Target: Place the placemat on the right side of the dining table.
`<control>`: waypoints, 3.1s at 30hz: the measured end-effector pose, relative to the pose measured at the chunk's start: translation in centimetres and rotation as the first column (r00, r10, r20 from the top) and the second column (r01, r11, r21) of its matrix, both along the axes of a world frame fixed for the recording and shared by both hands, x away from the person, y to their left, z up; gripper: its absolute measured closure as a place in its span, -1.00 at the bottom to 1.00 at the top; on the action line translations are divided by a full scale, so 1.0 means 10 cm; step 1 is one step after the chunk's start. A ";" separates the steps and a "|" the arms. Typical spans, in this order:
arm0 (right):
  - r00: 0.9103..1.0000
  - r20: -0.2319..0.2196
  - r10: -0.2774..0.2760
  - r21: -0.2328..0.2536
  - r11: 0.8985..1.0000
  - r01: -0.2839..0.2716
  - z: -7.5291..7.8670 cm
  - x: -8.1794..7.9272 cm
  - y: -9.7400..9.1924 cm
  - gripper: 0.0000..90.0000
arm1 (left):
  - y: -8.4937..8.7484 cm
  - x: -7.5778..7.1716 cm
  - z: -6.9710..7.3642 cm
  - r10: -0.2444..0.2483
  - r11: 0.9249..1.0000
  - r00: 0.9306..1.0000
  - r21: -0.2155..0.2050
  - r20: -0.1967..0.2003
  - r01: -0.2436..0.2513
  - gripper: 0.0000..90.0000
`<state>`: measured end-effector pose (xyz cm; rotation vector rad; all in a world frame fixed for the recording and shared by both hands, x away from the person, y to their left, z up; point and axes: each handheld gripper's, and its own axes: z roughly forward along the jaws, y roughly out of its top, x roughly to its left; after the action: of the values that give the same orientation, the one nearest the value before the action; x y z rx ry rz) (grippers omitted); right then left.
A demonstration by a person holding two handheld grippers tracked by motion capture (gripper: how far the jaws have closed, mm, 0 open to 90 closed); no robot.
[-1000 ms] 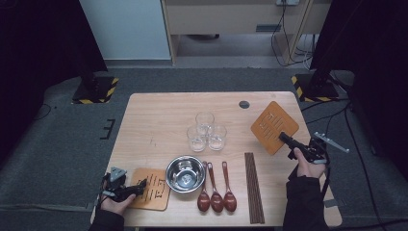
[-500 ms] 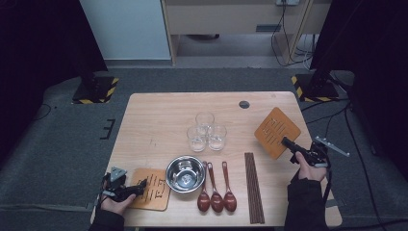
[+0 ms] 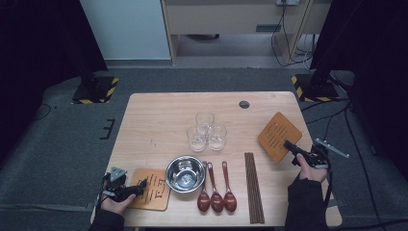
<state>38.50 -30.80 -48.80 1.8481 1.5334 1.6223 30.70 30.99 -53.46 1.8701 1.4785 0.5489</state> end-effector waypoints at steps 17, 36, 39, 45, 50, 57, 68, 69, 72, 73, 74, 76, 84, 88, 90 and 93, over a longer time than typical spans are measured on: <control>1.000 -0.019 -0.017 -0.055 0.998 0.016 -0.07 0.04 0.03 0.90 | 0.00 0.00 0.00 0.000 1.000 1.000 0.000 0.000 0.000 -0.87; 0.997 -0.055 -0.060 -0.102 0.993 0.054 -0.20 0.03 -0.02 0.57 | 0.00 0.00 0.00 -0.002 1.000 1.000 -0.001 0.000 0.002 -0.87; 0.996 -0.063 -0.068 -0.105 0.993 0.062 -0.23 0.03 -0.03 0.48 | 0.00 0.00 0.00 -0.002 1.000 1.000 -0.001 0.000 0.002 -0.87; 0.995 -0.068 -0.073 -0.117 0.991 0.065 -0.24 0.04 -0.03 0.40 | 0.00 0.00 0.00 -0.002 1.000 1.000 -0.001 0.000 0.002 -0.87; 0.993 -0.085 -0.078 -0.131 0.989 0.067 -0.28 0.04 -0.03 0.30 | 0.00 0.00 0.00 -0.002 1.000 1.000 -0.001 0.000 0.002 -0.87; 0.990 -0.111 -0.086 -0.124 0.990 0.072 -0.33 0.05 -0.04 0.11 | 0.00 0.00 0.00 -0.003 1.000 1.000 0.000 0.000 0.003 -0.88; 0.985 -0.151 -0.084 -0.150 0.987 0.061 -0.39 0.07 -0.06 -0.04 | 0.00 0.00 0.00 -0.003 1.000 1.000 0.000 -0.001 0.003 -0.88; 0.985 -0.151 -0.084 -0.150 0.987 0.061 -0.39 0.07 -0.06 -0.04 | 0.00 0.00 0.00 -0.003 1.000 1.000 0.000 -0.001 0.003 -0.88; 0.983 -0.163 -0.091 -0.161 0.985 0.064 -0.41 0.07 -0.07 -0.10 | 0.00 0.00 0.00 -0.003 1.000 1.000 0.000 -0.001 0.003 -0.88; 0.982 -0.165 -0.094 -0.161 0.985 0.068 -0.41 0.06 -0.07 -0.11 | 0.00 0.00 0.00 -0.003 1.000 1.000 0.000 -0.001 0.003 -0.88; 0.981 -0.168 -0.095 -0.164 0.984 0.067 -0.41 0.06 -0.07 -0.11 | 0.00 0.00 0.00 -0.003 1.000 1.000 0.000 -0.001 0.003 -0.88; 0.981 -0.164 -0.100 -0.172 0.983 0.072 -0.41 0.06 -0.08 -0.12 | 0.00 0.00 0.00 -0.003 1.000 1.000 0.000 0.000 0.003 -0.88; 0.977 -0.179 -0.114 -0.224 0.972 0.072 -0.43 0.01 -0.09 -0.16 | 0.00 0.00 0.00 -0.003 1.000 1.000 0.000 -0.001 0.003 -0.88; 0.976 -0.185 -0.115 -0.245 0.967 0.067 -0.44 -0.02 -0.09 -0.17 | 0.00 0.00 0.00 -0.003 1.000 1.000 0.000 -0.001 0.003 -0.88; 0.976 -0.185 -0.113 -0.253 0.965 0.064 -0.44 -0.03 -0.09 -0.16 | 0.00 0.00 0.00 -0.003 1.000 1.000 0.000 -0.001 0.003 -0.88; 0.980 -0.169 -0.104 -0.274 0.960 0.055 -0.43 -0.05 -0.07 -0.15 | 0.00 0.00 0.00 -0.003 1.000 1.000 0.000 -0.001 0.003 -0.88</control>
<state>38.03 -31.52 -53.09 1.9199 1.6348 1.1702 30.70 31.00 -53.46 1.8727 1.4757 0.5469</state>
